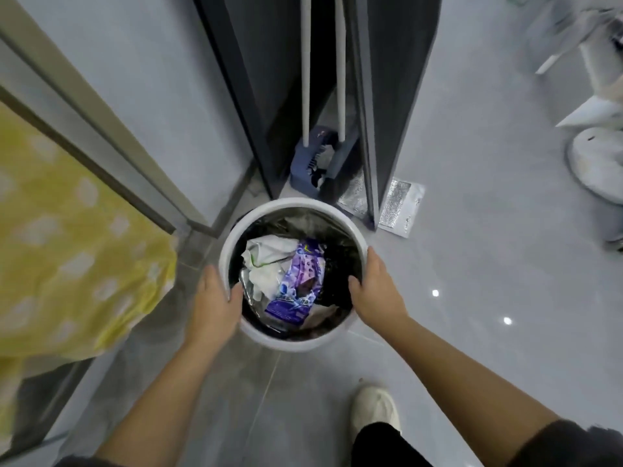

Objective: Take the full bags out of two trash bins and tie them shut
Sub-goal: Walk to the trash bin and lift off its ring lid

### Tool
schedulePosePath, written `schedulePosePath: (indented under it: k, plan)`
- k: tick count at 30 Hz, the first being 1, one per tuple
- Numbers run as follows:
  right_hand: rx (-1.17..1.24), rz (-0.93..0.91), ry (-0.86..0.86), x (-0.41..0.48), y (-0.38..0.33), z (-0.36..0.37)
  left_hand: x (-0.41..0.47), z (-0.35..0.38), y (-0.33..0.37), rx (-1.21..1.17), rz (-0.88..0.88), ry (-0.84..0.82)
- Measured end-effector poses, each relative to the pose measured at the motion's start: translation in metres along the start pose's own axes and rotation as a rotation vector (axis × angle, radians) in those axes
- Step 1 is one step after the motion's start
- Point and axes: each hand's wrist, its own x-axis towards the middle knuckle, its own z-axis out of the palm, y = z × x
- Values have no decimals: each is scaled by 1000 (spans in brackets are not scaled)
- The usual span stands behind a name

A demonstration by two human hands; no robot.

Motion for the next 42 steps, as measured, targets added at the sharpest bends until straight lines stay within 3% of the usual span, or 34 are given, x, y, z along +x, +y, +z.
schedulePosePath:
  k: [5, 10, 24, 29, 36, 39, 42]
  plan:
    - [-17, -9, 146, 38, 15, 21, 29, 25, -7, -182, -8, 101]
    - [-28, -18, 240, 42, 13, 19, 29, 25, -1, -269, 104, 206]
    - [207, -82, 371, 3, 13, -11, -6, -19, 42, -270, 337, 349]
    - [256, 152, 398, 0, 70, -49, -19, -1, 94, -229, 443, 126]
    - [235, 559, 532, -11, 201, -72, -61, 102, 173, -22, 665, -140]
    - [273, 687, 519, -21, 252, -61, -74, 155, 185, 194, 684, -232]
    - [260, 704, 478, -22, 287, -41, -74, 203, 179, 302, 601, -312]
